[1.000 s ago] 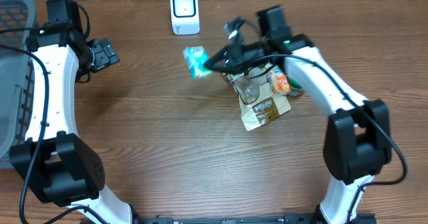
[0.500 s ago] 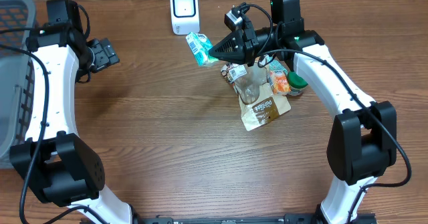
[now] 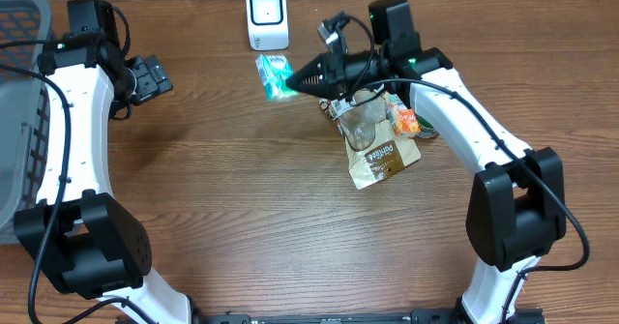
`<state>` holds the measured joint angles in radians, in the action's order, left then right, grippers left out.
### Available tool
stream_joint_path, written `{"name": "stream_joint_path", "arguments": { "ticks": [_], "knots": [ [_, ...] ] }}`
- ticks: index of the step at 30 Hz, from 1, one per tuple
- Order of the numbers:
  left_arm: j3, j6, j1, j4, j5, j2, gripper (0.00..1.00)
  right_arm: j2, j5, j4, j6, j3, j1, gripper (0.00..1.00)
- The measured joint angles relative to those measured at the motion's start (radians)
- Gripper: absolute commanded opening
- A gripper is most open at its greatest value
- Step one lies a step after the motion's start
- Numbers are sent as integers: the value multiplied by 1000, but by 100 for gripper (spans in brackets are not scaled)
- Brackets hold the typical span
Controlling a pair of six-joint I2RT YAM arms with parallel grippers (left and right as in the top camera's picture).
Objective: Scan the item barcode
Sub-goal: 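Carry the teal pack to the scanner and hold it there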
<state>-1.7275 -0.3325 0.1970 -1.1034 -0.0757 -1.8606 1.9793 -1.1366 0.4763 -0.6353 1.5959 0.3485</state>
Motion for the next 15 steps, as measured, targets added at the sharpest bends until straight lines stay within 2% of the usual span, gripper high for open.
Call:
{"name": "stream_joint_path", "arguments": {
  "ticks": [8, 11, 15],
  "knots": [
    [1, 0, 0, 0, -3, 0, 100, 1, 400, 322, 161, 35, 37, 4],
    [1, 0, 0, 0, -3, 0, 100, 16, 558, 477, 224, 173, 44, 4],
    [1, 0, 0, 0, -4, 0, 100, 56, 758, 604, 287, 459, 48, 4]
  ]
}}
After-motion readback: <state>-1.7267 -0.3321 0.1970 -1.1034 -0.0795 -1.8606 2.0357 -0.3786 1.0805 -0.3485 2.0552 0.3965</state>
